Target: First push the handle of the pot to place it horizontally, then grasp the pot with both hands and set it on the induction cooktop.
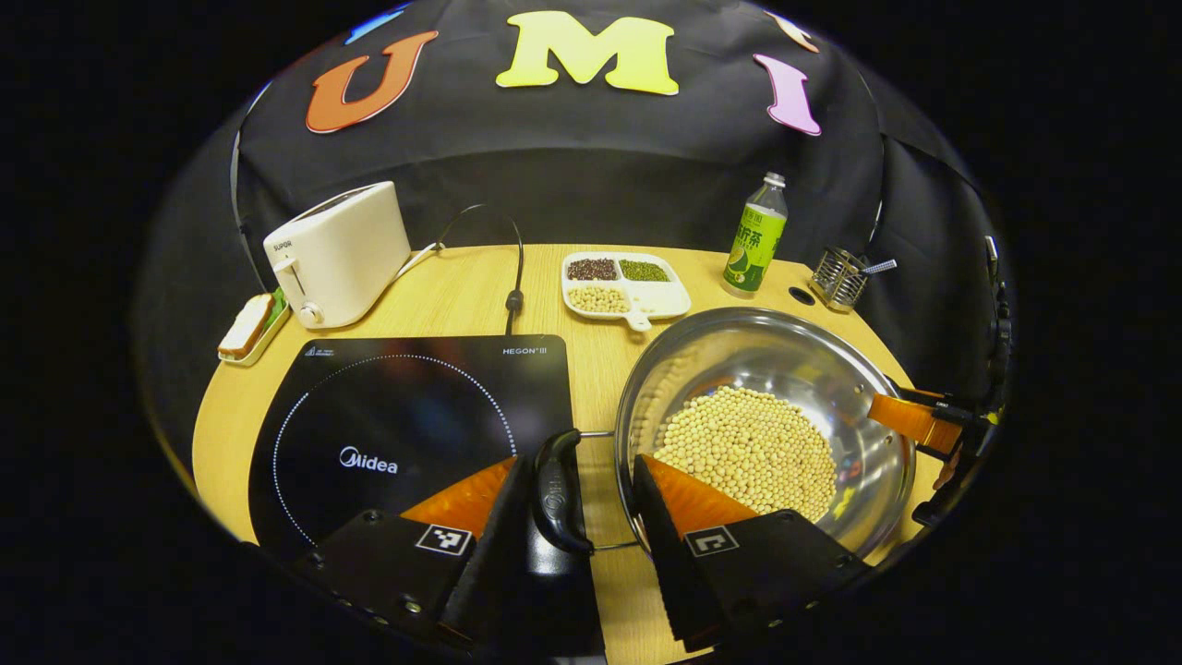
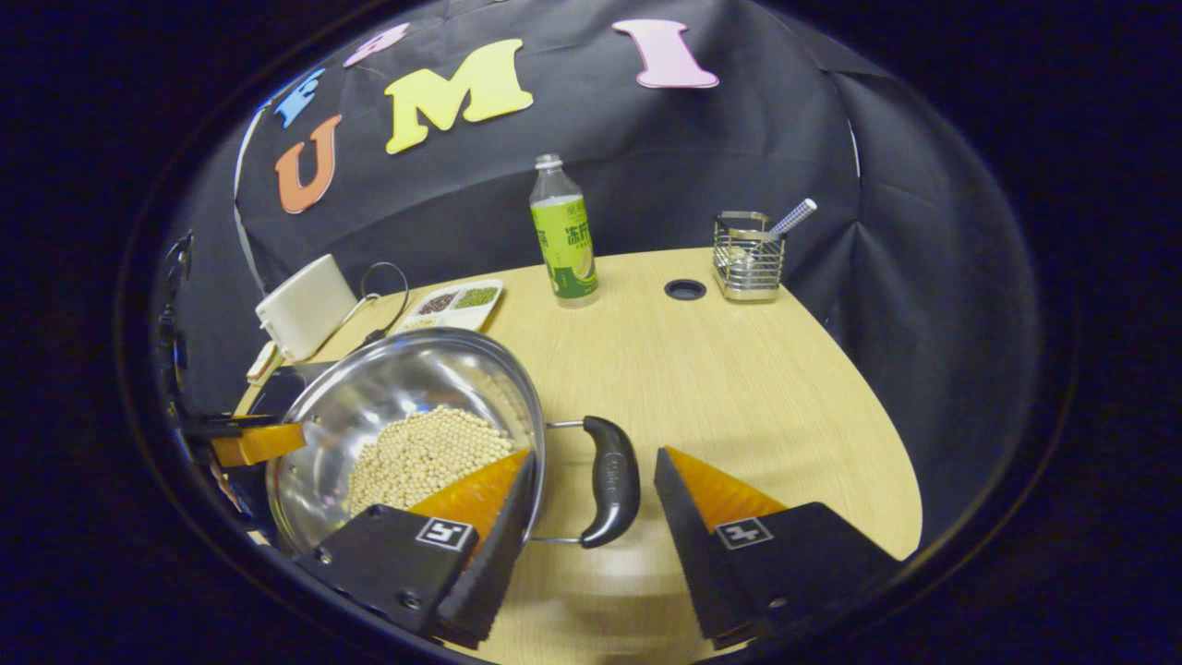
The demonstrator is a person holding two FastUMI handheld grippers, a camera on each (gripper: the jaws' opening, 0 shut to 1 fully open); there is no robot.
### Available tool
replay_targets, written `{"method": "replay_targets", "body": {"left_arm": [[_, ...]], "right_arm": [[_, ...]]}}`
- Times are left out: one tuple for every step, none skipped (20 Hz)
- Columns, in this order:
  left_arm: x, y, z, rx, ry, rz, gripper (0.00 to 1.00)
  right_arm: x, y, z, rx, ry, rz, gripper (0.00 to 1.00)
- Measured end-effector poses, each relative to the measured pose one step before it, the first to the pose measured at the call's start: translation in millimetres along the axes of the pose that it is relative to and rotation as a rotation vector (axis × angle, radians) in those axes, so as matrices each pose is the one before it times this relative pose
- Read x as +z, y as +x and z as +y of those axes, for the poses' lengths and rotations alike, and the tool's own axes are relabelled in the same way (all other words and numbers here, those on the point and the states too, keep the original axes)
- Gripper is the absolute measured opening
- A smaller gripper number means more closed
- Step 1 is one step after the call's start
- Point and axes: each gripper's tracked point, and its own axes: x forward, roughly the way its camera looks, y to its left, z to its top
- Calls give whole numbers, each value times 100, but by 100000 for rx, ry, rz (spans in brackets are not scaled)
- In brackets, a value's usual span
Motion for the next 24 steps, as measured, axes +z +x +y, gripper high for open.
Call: {"method": "replay_targets", "body": {"left_arm": [[-531, 834, 19, -39, 327, -47, 77], [532, -882, 83, -554, 1034, -109, 70], [-101, -85, 80, -324, 678, 106, 60], [68, 127, -26, -164, -603, -251, 59], [-60, -68, -108, 195, -159, 618, 46], [-159, -251, -99, 328, 537, 698, 56], [-173, -335, -87, 298, 1713, 607, 54], [-18, -132, -187, -119, 958, -82, 54], [-98, -106, -271, -564, 298, 277, 55], [-352, -489, -376, -783, -102, 188, 54], [35, -586, -368, -692, 41, -502, 54], [369, -623, -289, -434, 198, -1217, 54], [408, -634, -230, -354, 705, -1576, 54], [487, -584, -128, -400, 480, -1460, 54], [563, -683, -189, -540, 158, -1520, 54], [623, -735, -103, -656, -115, -1437, 54], [767, -810, -27, -465, -165, -1484, 54], [888, -809, 3, -280, 471, -1867, 54], [995, -751, 88, -147, 1100, -2003, 54], [1073, -763, 316, -103, 1423, -2088, 54], [924, -541, 640, 19, 266, -1604, 54], [702, -445, 519, 324, -1021, -439, 54], [767, -501, 721, 589, -558, -710, 54], [814, -437, 898, 686, 64, -1001, 54]], "right_arm": [[53, 203, -52, -859, -671, 163, 66], [-213, -91, -18, -298, -628, 722, 65], [-20, -291, 59, -500, 859, 642, 65], [-157, -109, -70, -889, 382, 859, 64], [-267, -434, -27, -739, 611, 1124, 62], [-175, -205, 33, -458, 742, 1101, 62], [-306, -329, -62, -390, -83, 1403, 60], [-320, -442, -203, -477, 440, 1177, 60], [-187, -563, -265, -492, 197, 364, 60], [-108, -654, -268, -437, 45, -16, 60], [101, -666, -154, -413, -144, -437, 60], [205, -807, -68, -366, -148, -632, 60], [159, -809, -124, -310, 252, -614, 60], [321, -889, -26, -153, 591, -475, 60], [372, -861, 82, -178, 451, -386, 60], [579, -977, 150, -22, 479, -814, 60], [692, -949, 268, 73, -118, -1074, 60], [841, -981, 269, 116, -2, -1406, 61], [949, -780, 471, 170, -240, -1442, 60], [1004, -697, 566, 266, -203, -847, 61], [813, -398, 696, 515, -578, -213, 60], [878, -412, 878, 784, 548, -169, 60], [612, -249, 945, 829, 11, 240, 60], [586, -206, 1030, 837, 252, 152, 60]]}}
